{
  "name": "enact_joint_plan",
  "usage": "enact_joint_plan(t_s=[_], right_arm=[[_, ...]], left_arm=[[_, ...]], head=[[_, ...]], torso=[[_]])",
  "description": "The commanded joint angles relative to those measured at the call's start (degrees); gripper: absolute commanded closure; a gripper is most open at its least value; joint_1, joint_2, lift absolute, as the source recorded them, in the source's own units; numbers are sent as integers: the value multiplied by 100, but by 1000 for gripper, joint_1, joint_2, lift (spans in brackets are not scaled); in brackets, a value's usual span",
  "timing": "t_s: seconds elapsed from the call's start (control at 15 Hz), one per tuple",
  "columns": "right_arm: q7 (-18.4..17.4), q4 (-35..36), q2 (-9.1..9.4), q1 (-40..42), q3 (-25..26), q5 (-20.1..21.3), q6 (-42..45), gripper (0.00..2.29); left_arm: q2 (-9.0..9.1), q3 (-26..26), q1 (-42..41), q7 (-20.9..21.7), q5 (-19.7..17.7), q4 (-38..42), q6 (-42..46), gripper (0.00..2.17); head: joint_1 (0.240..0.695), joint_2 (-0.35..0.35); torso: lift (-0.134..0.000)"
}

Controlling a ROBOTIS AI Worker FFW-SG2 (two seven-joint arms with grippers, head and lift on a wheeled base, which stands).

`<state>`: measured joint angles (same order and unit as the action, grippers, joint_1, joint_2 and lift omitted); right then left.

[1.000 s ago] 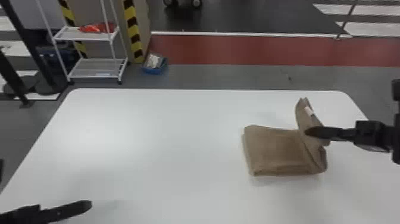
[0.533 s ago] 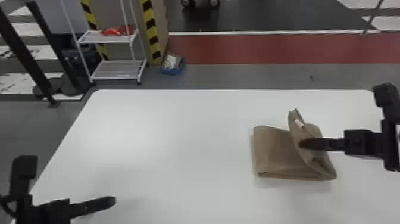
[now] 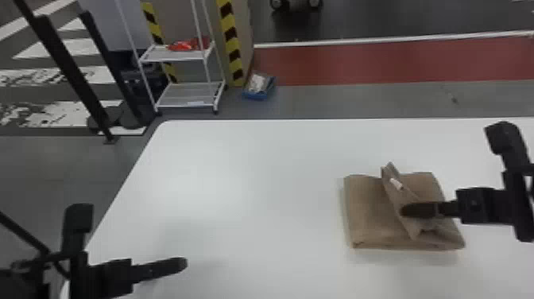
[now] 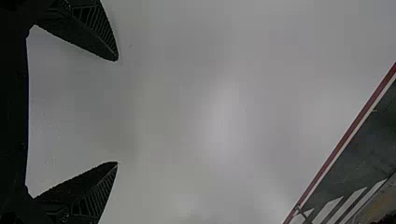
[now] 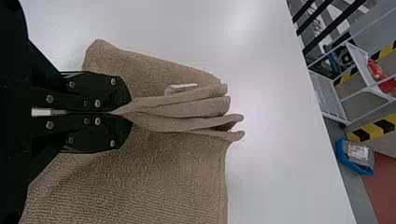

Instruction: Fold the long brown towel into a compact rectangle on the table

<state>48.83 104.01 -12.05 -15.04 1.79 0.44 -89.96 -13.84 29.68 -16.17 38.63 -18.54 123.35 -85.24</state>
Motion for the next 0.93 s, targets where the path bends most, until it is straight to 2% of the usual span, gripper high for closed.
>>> enact_joint_plan(t_s=[0.0, 0.2, 0.27, 0.4, 0.73, 0.87], right_arm=[[171, 49, 1, 72, -161, 44, -12, 1190], [654, 120, -60, 98, -276, 132, -12, 1187], [786, 146, -69, 124, -276, 149, -12, 984], [830, 252, -69, 212, -258, 97, -12, 107], [1111, 269, -52, 335, -65, -132, -12, 66], [1234, 287, -8, 388, 155, -554, -12, 60]], left_arm=[[4, 3, 0, -5, 0, -4, 2, 87], [13, -6, 0, -23, 0, 5, 2, 87], [13, -6, 0, -23, 0, 5, 2, 87], [22, -14, 0, -31, 0, 5, 2, 87], [22, -41, 26, -40, 0, 5, 2, 87], [22, -41, 53, -40, 0, -39, 2, 87]], head=[[695, 189], [695, 221], [695, 227], [695, 237], [695, 251], [695, 252]], torso=[[-123], [-123], [-123], [-123], [-123], [-123]])
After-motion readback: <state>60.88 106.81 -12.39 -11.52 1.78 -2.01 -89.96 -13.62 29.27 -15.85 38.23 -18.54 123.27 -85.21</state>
